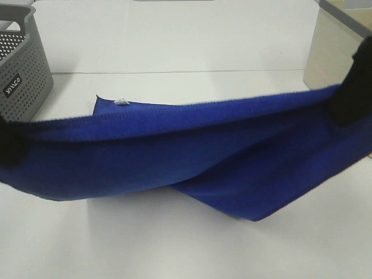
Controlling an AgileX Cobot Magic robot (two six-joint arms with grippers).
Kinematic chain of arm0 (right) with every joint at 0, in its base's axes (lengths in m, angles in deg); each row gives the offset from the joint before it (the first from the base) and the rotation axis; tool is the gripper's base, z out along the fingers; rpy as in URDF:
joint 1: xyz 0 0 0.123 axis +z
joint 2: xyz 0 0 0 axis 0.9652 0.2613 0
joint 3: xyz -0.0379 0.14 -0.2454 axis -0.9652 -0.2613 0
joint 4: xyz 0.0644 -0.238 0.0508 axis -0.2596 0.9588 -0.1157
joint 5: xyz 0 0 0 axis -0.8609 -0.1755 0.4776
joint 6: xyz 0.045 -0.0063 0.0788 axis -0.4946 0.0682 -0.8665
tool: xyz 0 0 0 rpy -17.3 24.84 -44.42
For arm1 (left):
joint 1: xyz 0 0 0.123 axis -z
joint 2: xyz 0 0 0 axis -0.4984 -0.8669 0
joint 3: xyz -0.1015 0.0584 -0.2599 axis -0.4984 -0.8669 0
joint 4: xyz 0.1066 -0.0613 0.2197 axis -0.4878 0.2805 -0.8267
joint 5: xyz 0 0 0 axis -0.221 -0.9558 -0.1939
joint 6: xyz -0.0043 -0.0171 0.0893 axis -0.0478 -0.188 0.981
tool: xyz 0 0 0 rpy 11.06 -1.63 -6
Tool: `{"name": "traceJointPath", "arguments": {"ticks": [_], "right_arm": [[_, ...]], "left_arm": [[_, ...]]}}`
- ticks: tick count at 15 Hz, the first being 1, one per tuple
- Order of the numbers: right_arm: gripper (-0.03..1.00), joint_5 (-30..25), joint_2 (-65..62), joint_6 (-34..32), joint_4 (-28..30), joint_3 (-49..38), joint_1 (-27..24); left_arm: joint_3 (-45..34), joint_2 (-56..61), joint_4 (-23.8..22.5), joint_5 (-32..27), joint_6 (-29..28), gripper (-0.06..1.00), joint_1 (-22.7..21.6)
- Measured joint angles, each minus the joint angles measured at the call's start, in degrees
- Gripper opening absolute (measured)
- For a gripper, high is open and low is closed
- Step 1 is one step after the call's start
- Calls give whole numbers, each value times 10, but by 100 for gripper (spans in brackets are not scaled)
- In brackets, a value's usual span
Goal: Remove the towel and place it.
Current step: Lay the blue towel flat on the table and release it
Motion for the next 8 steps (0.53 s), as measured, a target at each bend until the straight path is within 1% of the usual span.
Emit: {"name": "traceJointPath", "arguments": {"ticks": [3,4,6,8], "right_arm": [[2,0,-36,0,7,-78,-1],[2,-1,-60,0,18,-99,-5],[2,-1,-91,0,26,-101,-5],[2,-1,-114,0,28,-106,-5]], "left_arm": [[-42,0,5,1,-51,0,70],[-51,0,16,0,-87,0,123],[-52,1,17,-1,-124,0,168],[-52,1,19,-1,-150,0,209]]}}
